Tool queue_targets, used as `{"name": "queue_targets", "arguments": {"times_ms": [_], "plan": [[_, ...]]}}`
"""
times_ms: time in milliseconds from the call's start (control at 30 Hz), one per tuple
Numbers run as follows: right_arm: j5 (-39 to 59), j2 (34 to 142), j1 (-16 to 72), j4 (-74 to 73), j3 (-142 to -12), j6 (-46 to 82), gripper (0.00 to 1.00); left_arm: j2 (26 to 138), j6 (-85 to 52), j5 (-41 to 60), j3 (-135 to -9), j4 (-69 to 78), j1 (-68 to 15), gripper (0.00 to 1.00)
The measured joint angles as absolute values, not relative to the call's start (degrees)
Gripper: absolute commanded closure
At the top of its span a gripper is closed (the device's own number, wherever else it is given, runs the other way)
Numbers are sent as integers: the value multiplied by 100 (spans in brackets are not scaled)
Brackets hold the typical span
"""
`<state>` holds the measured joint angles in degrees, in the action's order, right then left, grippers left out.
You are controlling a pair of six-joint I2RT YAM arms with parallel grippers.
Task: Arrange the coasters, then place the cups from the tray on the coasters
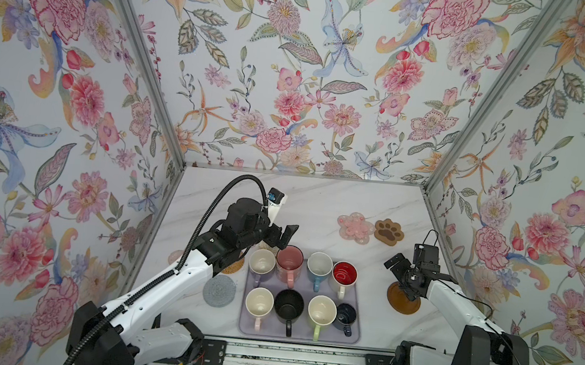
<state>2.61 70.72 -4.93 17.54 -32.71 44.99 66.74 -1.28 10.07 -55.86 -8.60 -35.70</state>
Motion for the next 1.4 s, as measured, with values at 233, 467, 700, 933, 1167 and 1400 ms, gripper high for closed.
{"name": "queue_targets", "arguments": {"times_ms": [233, 467, 700, 933, 1167, 1400], "plan": [[158, 6963, -447, 1730, -3166, 4635, 1, 6674, -128, 1004, -5586, -862, -3570, 1], [104, 6733, -408, 1885, -2987, 4770, 1, 6674, -128, 1004, -5586, -862, -3570, 1], [82, 6619, -351, 1984, -2908, 4882, 1, 6674, -128, 1007, -5586, -862, -3570, 1], [62, 6646, -333, 1682, -2836, 4936, 1, 6674, -126, 1004, -5586, -862, -3570, 1], [-21, 7015, -336, 1522, -3039, 4928, 1, 6674, -128, 1004, -5586, -862, -3570, 1], [-91, 8027, -462, 1140, -3730, 4729, 1, 6676, -126, 1002, -5586, -897, -3570, 1]]}}
